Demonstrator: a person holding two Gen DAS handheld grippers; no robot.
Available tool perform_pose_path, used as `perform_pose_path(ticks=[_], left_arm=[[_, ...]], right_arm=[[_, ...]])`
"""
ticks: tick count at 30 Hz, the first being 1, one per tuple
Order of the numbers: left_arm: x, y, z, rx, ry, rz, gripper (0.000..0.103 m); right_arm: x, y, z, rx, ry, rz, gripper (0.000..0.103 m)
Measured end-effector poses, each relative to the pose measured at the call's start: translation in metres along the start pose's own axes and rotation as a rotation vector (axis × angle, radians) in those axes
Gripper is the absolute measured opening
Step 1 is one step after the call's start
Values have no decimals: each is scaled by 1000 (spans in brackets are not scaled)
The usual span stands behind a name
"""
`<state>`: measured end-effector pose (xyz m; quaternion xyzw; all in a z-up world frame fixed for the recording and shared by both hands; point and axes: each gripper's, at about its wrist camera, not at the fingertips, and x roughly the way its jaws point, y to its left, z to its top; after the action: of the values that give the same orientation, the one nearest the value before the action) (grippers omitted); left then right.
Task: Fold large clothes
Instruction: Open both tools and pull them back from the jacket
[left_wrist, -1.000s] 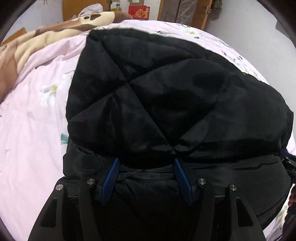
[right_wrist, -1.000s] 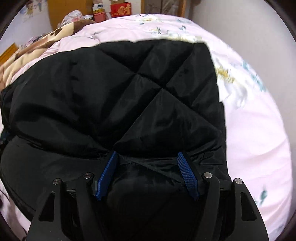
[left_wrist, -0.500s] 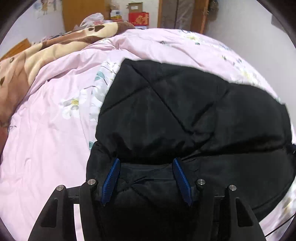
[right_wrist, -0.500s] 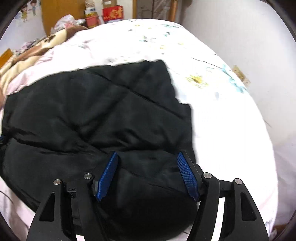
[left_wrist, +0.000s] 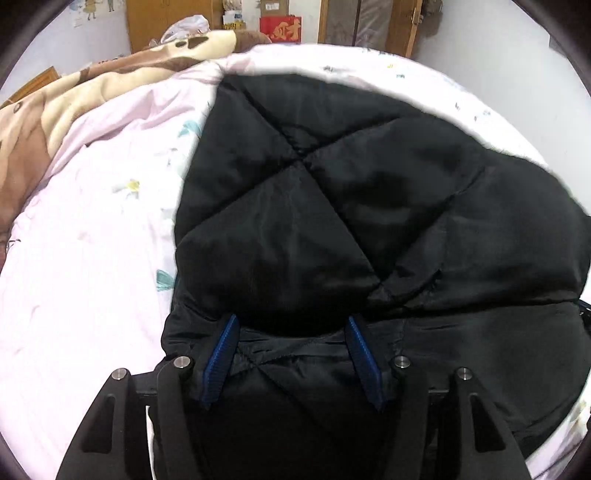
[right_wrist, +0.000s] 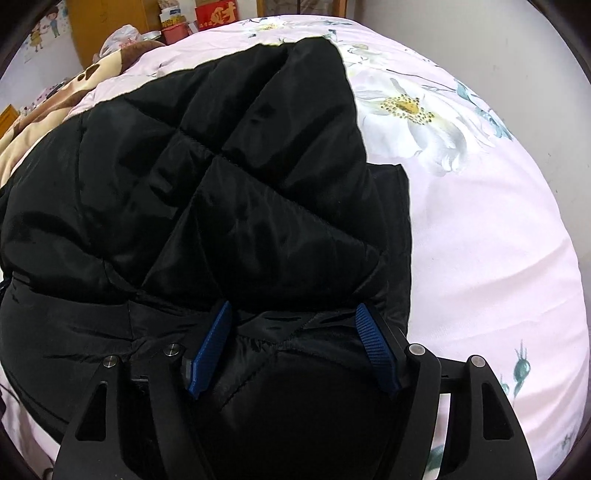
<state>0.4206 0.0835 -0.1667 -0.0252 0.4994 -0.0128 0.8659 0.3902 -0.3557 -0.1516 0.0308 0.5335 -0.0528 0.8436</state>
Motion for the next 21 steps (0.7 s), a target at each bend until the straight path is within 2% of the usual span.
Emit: perform_pose_path(ticks=[2,4,6,8,11,12,14,16,21], left_arm=[[-17,5,0,-10,-15,-35,67],[-31,7,1,-26,-21,-68,67],[-47,8,1,-26,-33,-54,69],[-62,7,-3,-11,-56,-39,80],[-87,2,-14,21,-105,-23,81],[-91,11,-8,26,-113,-25,82],[-95,9,-14,33,-114,-15,88],[-95,10,-19,52,-110,-4,89],[-97,2,-21,108,-112,31,89]], right_arm=[[-13,7,8,6,-22,-5,69],[-34,3,6,4,-65,-1,69],[-54,0,4,26,-96,28,70],[-68,-1,2,39,-117,46,70],[-86,6,1,21,-153,72,70],[-92,7,-1,11,-164,82,70],[-97,16,-2,-6,-179,95,70],[-109,18,-2,-16,-188,113,71],[-100,26,-3,-20,-189,130,71]])
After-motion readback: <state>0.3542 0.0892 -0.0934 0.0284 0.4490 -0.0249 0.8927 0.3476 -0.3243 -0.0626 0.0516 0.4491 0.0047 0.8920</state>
